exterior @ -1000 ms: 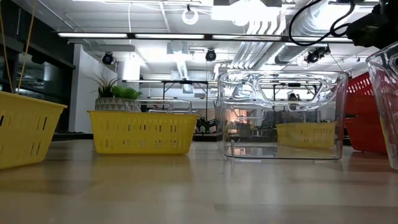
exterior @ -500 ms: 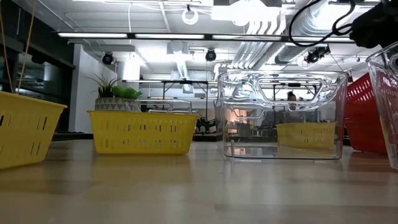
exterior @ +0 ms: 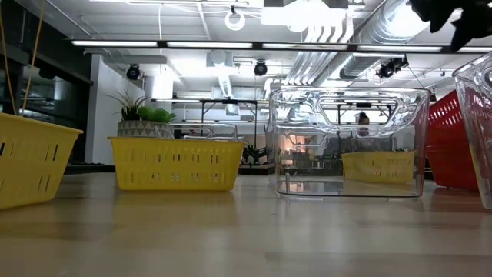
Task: Stack baskets by color
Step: Stack the left red bin on the stacked red bin
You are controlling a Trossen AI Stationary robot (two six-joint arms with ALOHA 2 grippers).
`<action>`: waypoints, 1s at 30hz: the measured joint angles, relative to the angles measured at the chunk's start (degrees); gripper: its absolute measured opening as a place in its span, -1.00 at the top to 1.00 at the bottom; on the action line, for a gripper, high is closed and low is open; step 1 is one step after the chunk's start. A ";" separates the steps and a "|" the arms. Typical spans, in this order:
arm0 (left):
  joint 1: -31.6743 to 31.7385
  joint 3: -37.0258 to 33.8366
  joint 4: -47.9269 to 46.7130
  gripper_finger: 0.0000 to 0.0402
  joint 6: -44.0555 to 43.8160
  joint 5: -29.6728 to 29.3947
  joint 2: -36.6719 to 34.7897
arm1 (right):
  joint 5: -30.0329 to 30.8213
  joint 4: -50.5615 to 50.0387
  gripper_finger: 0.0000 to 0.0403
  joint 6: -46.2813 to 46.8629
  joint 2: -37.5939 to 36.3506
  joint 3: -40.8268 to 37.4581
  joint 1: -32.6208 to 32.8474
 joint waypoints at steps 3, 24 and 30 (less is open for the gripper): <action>0.00 0.00 -0.12 0.08 -0.39 0.02 0.00 | -5.35 3.48 -0.05 -0.81 4.12 -1.52 4.34; 0.00 0.00 0.04 0.08 -0.44 0.05 0.00 | -3.89 -9.68 0.06 -2.62 27.45 -1.55 27.89; 0.01 0.00 0.04 0.08 -0.44 0.00 0.00 | -3.25 -14.20 0.07 -9.02 32.88 -1.57 27.85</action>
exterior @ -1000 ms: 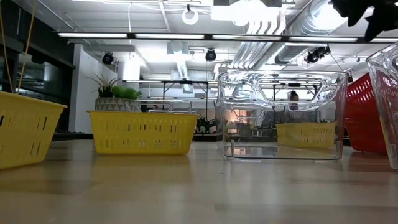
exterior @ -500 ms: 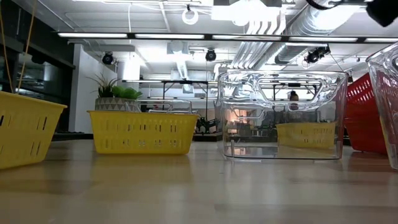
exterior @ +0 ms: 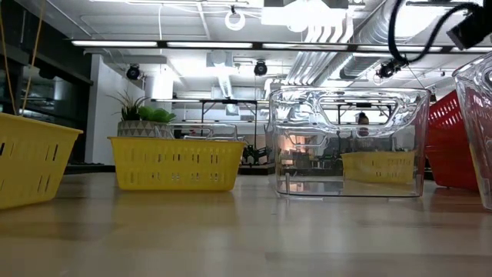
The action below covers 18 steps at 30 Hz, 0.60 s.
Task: Stack baskets by color
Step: Stack the left red bin on the stacked red bin
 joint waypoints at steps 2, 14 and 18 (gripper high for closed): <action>-0.01 0.00 0.00 0.08 0.00 0.00 0.00 | -0.15 -0.97 0.07 -1.66 1.66 0.00 0.00; -0.01 0.00 0.00 0.08 0.00 0.02 0.00 | 1.36 -0.90 0.07 -11.26 10.30 0.00 0.04; 0.00 0.00 0.00 0.08 0.00 0.02 0.00 | 3.96 -1.17 0.07 -13.28 12.47 0.00 0.02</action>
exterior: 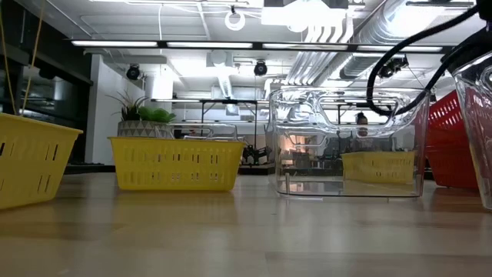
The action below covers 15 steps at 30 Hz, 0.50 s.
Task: Stack baskets by color
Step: Stack the left red bin on the stacked red bin
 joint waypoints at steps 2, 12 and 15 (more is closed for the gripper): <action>0.00 0.00 0.00 0.08 0.00 0.00 0.00 | 0.68 -0.34 0.07 -0.87 0.75 0.00 0.00; -0.01 0.00 -0.02 0.08 0.00 0.00 0.00 | 0.83 -0.32 0.16 -1.11 1.96 0.00 0.02; -0.01 0.00 -0.02 0.08 0.00 0.02 0.00 | 0.67 -0.32 0.34 -1.11 1.96 0.00 0.02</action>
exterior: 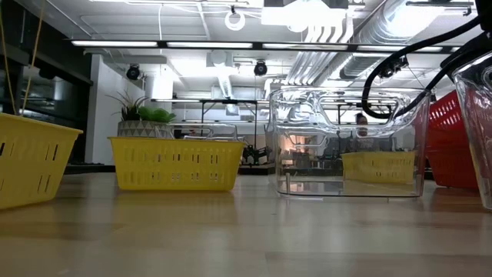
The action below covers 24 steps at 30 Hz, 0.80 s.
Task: Stack baskets by color
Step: Stack the left red bin on the stacked red bin
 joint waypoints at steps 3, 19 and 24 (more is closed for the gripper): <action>0.00 0.00 0.00 0.08 0.00 0.00 0.00 | -0.25 0.00 0.58 -1.06 0.00 0.00 0.00; 0.00 0.00 0.00 0.08 0.00 0.00 0.00 | -0.45 -0.15 0.99 -0.80 -1.60 4.12 0.00; 0.02 0.00 0.00 0.08 0.00 0.00 -0.02 | -4.30 0.05 1.00 -1.33 -2.52 5.25 0.76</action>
